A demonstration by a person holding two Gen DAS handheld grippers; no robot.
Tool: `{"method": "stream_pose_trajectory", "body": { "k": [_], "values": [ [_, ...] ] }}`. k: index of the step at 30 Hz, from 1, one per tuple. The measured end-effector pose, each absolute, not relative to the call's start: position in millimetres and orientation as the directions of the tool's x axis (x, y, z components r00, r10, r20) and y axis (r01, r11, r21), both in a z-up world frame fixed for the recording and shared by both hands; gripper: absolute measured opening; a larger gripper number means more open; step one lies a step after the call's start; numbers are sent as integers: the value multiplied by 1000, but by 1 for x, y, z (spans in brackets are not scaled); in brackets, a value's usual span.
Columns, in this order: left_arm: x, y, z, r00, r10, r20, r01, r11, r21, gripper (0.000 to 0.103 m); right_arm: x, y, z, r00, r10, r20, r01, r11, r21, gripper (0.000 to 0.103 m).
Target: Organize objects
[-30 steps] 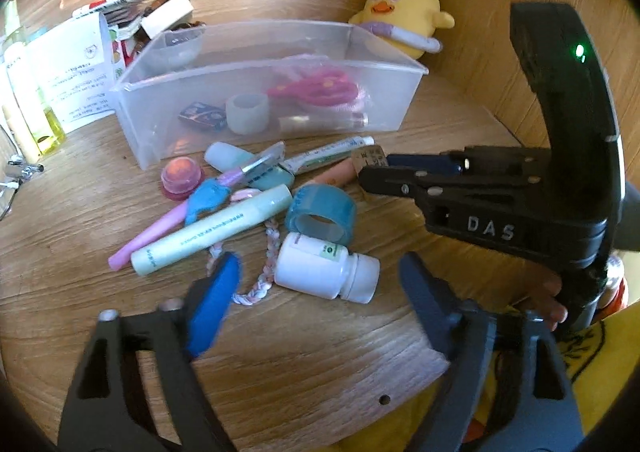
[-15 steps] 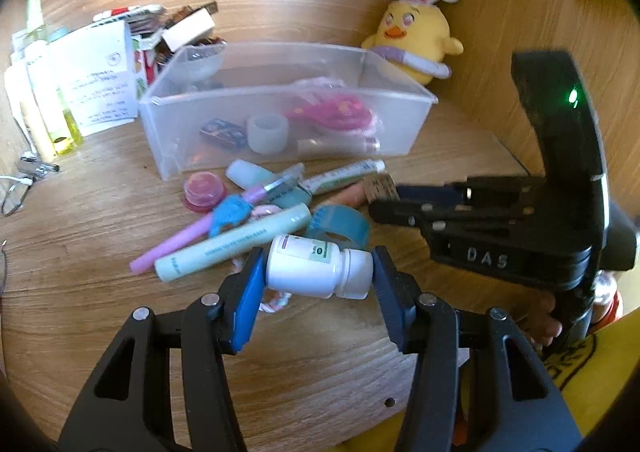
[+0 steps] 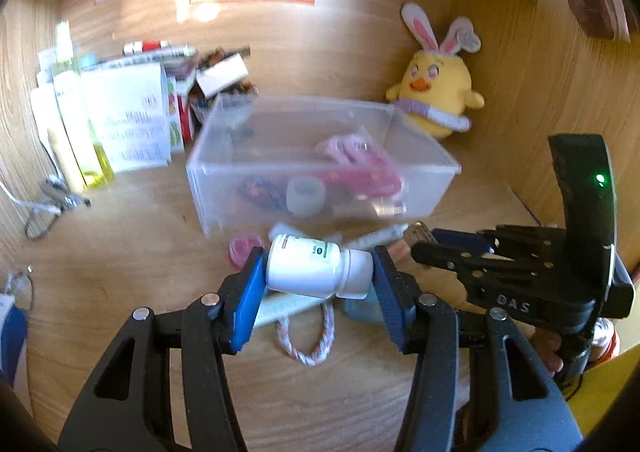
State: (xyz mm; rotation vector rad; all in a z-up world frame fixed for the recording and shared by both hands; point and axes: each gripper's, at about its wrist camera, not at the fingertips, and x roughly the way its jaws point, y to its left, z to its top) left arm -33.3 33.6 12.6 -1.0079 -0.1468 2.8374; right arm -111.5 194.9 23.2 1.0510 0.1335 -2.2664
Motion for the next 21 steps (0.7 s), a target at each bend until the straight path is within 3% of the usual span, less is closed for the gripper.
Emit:
{"method": "stream_pose_trajectory", "body": {
  "k": [14, 21],
  "values": [
    [-63, 19, 65, -867, 92, -489, -47, -993, -104, 52, -118, 195, 94, -603, -556, -572, 606, -786, 125, 23],
    [-93, 13, 63, -859, 76, -505, -28, -994, -102, 52, -142, 195, 106, -643, -541, -543, 581, -806, 116, 23]
  ]
}}
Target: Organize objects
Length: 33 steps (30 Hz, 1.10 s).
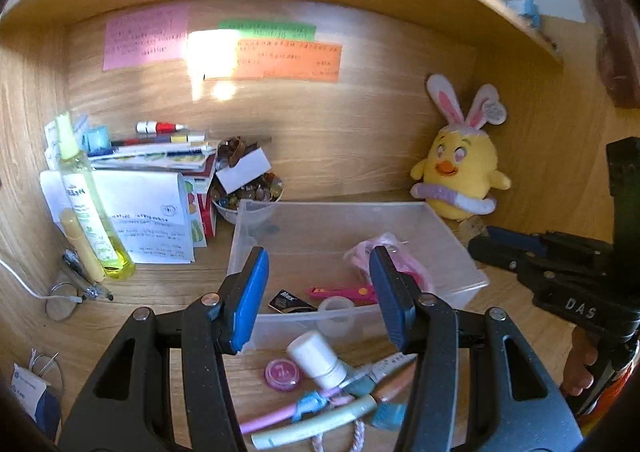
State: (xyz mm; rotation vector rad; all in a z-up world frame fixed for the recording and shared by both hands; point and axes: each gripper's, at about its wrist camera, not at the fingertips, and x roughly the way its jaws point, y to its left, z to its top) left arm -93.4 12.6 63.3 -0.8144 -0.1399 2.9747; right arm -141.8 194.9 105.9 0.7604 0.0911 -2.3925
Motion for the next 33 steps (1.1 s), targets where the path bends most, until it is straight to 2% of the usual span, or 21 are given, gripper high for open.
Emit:
{"method": "stream_pose_trajectory", "body": {
  "k": [7, 12, 17, 25, 28, 33],
  "values": [
    [-102, -13, 44, -815, 105, -570, 2, -983, -184, 52, -168, 190, 87, -619, -520, -589, 566, -815, 125, 23],
    [-100, -16, 36, -799, 78, -596, 18, -988, -153, 52, -184, 184, 74, -600, -502, -623, 556, -822, 126, 23],
    [-91, -7, 22, -772, 87, -630, -10, -992, -125, 68, -190, 177, 62, -577, -490, -653, 558, -821, 124, 23],
    [-99, 4, -11, -697, 95, -711, -15, -993, -118, 69, -197, 173, 53, -560, -473, -681, 557, -823, 114, 23],
    [-108, 5, -22, -658, 116, -744, -12, -990, -143, 66, -196, 171, 52, -567, -464, -681, 555, -826, 101, 23],
    [-115, 4, -33, -629, 143, -764, -2, -983, -182, 52, -191, 171, 54, -571, -459, -681, 563, -822, 82, 23]
  ]
}}
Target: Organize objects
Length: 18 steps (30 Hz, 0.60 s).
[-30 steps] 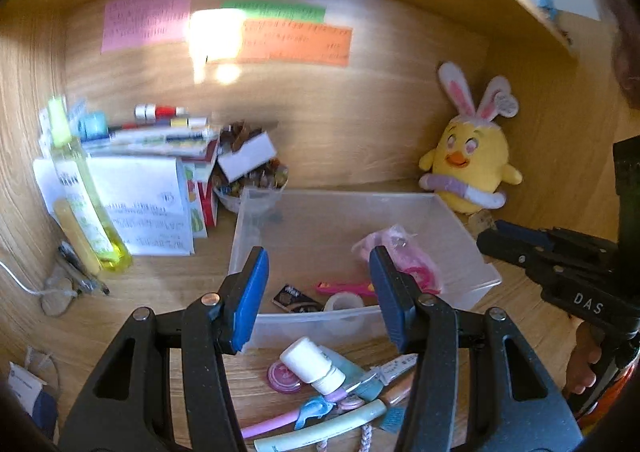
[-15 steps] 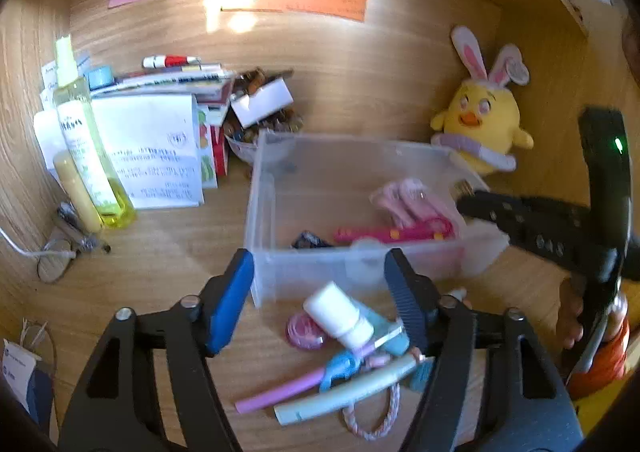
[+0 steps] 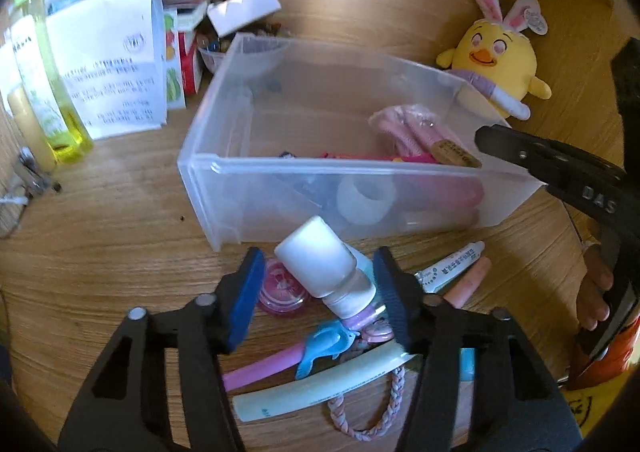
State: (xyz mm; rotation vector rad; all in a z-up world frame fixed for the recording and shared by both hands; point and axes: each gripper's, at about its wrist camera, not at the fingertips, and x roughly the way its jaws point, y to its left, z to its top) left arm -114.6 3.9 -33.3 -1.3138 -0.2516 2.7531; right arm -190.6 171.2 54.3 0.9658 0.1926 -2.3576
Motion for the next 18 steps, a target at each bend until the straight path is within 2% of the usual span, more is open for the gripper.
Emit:
{"method": "stream_pose_trajectory", "body": {
  "k": [2, 3, 9, 11, 18],
  "values": [
    [-114, 3, -33, -627, 169, -761, -8, -978, -210, 38, -188, 173, 56, -567, -469, -677, 568, -818, 90, 25],
    [-114, 2, -33, -627, 173, -759, -6, -976, -217, 36, -186, 174, 57, -566, -474, -675, 571, -816, 94, 27],
    [-105, 1, -28, -651, 168, -740, 9, -973, -229, 36, -171, 179, 66, -572, -500, -650, 589, -802, 99, 36],
    [-98, 1, -21, -663, 184, -726, -3, -970, -242, 29, -166, 181, 68, -571, -509, -644, 595, -797, 102, 37],
    [-84, 1, 25, -760, 181, -624, -19, -966, -257, 29, -146, 190, 70, -553, -549, -627, 623, -772, 126, 37]
  ]
}}
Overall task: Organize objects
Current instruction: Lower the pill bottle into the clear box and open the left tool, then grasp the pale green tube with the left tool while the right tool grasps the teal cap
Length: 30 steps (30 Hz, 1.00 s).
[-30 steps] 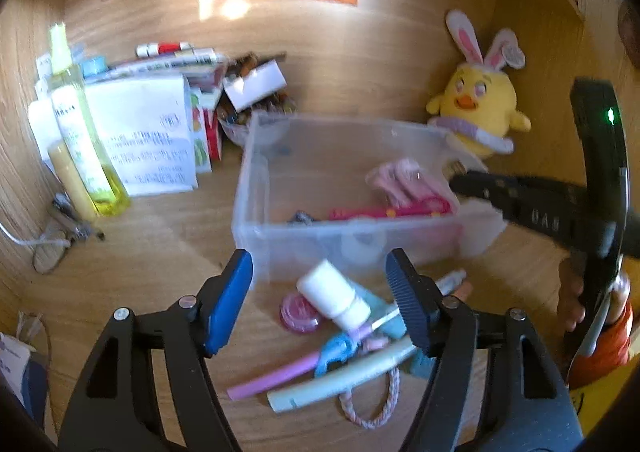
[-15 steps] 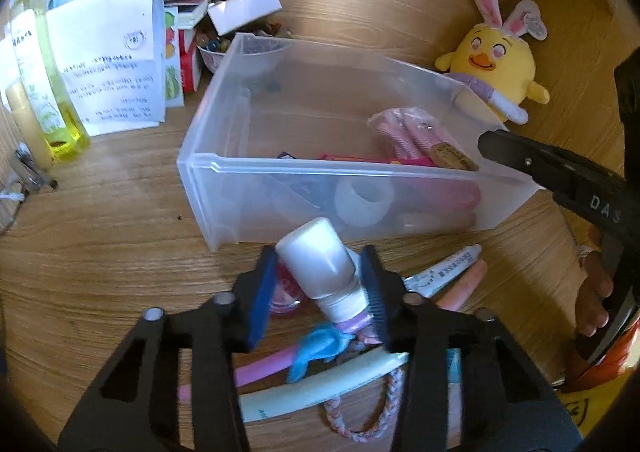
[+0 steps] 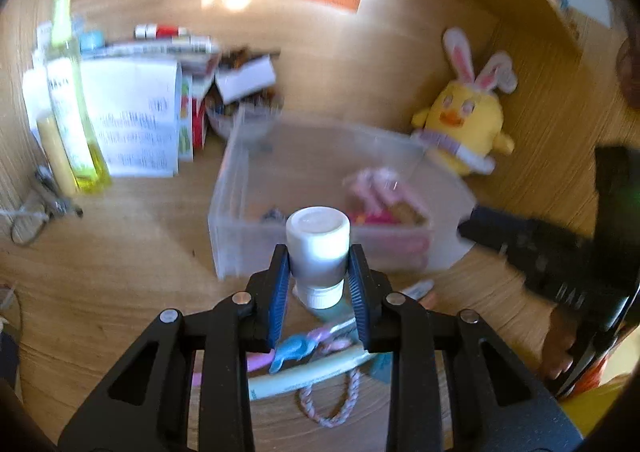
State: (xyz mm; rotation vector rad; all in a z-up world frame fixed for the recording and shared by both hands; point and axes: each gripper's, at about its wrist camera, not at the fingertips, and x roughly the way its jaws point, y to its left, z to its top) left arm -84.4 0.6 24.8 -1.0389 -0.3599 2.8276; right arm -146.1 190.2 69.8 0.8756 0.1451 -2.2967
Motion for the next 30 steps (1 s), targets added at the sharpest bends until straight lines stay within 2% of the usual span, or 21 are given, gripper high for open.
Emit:
{"method": "stream_pose_trajectory", "body": {
  "k": [6, 11, 19, 27, 30],
  "values": [
    [-92, -2, 54, -817, 149, -557, -19, -972, -232, 29, -131, 192, 66, -505, -590, -630, 665, -731, 152, 37],
    [-120, -6, 48, -799, 102, -592, 22, -980, -198, 29, -123, 184, 53, -434, -620, -654, 699, -690, 190, 37],
    [-149, -7, 25, -741, 143, -656, 20, -972, -234, 29, -104, 167, 35, -349, -639, -685, 753, -627, 201, 37],
    [-139, -5, 28, -740, 160, -653, 6, -970, -245, 29, -94, 155, 22, -288, -645, -707, 781, -586, 217, 31],
    [-127, -6, 33, -753, 148, -641, 3, -973, -229, 40, -94, 154, 18, -278, -639, -717, 783, -584, 216, 27]
  ]
}}
